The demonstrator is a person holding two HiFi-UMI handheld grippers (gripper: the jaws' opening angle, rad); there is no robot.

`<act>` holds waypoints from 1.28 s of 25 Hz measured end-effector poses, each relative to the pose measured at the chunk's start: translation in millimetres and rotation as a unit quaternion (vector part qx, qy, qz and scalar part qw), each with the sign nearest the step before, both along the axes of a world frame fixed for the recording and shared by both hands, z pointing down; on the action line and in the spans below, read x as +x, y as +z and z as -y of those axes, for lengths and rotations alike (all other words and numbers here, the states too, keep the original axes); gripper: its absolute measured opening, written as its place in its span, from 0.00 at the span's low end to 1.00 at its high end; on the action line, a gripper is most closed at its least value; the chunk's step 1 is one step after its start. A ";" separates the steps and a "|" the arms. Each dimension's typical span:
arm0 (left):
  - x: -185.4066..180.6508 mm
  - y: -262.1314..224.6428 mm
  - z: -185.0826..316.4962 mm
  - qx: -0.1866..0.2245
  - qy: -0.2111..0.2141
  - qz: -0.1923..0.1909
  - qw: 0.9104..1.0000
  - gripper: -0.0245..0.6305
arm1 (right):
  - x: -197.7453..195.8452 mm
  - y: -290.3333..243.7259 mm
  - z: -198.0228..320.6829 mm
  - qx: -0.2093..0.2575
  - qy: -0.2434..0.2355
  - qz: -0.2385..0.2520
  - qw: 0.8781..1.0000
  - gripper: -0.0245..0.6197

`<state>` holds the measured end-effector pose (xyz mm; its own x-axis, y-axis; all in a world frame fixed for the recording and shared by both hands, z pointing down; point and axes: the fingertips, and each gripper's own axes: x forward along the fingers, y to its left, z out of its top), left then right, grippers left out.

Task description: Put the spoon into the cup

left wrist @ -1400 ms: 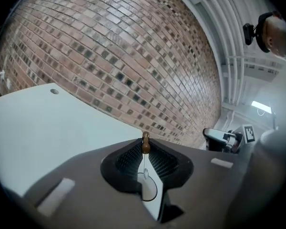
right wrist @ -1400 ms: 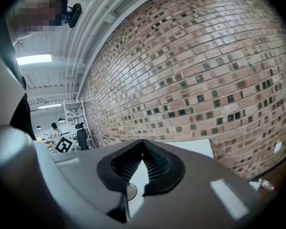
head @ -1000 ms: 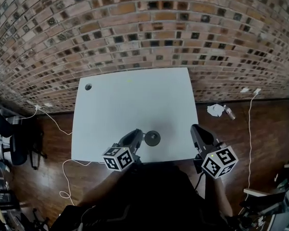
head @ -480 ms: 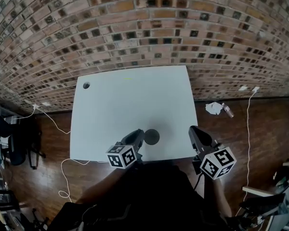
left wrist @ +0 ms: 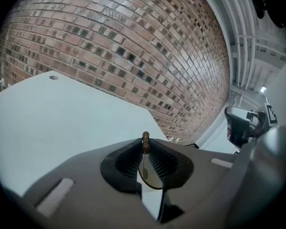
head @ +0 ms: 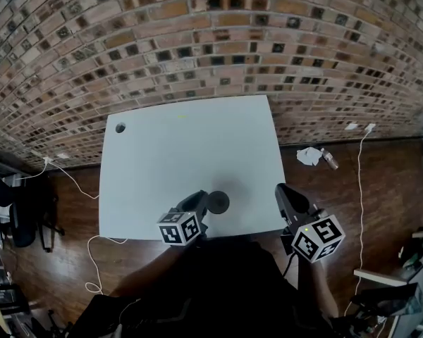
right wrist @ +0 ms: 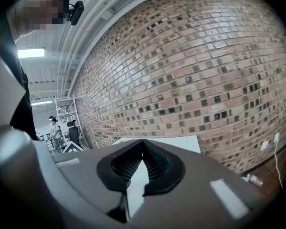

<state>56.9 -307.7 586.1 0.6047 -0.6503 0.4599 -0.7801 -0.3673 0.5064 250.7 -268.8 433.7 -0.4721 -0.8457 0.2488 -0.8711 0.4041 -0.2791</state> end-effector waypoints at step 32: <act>-63.7 -79.8 -12.0 0.096 -0.076 -0.055 0.991 0.04 | -23.6 -3.2 4.1 0.006 -0.051 0.009 0.999 0.05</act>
<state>-6.8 -295.7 506.4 0.5330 -0.8066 0.2554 -0.7778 -0.3483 0.5232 227.1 -272.9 430.5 -0.5607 -0.7954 0.2300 -0.8199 0.4947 -0.2881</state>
